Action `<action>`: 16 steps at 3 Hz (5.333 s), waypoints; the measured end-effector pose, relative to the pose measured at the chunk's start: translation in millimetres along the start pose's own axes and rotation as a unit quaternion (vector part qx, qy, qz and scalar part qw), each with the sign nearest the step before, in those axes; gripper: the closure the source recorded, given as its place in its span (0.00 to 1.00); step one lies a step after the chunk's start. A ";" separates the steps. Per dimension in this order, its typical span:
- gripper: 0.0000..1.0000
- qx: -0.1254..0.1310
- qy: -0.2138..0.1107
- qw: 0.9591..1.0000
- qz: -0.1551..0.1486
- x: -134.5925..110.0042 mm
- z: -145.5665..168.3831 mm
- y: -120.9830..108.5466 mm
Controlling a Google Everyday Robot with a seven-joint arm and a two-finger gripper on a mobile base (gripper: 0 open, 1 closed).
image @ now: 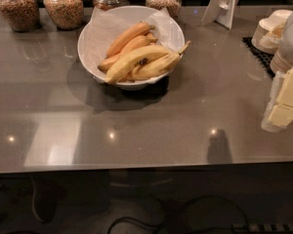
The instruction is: Pick banana from white bowl
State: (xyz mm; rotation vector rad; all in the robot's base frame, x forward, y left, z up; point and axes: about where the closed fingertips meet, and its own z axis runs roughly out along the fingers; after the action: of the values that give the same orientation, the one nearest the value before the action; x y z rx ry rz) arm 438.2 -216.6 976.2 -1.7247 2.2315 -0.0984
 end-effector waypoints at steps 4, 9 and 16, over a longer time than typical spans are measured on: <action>0.00 0.053 -0.150 0.985 -0.066 -116.6 19.6 -60.4; 0.00 0.076 -0.188 0.962 -0.181 -224.0 70.2 -105.1; 0.42 0.020 -0.188 0.963 -0.193 -249.3 146.4 -113.5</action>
Offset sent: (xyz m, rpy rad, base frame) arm 0.0472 0.0478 0.0090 0.1318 -0.1422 0.1105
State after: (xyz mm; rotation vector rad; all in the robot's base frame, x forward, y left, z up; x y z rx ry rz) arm 641.5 10.6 917.1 -1.9456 1.6012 0.0907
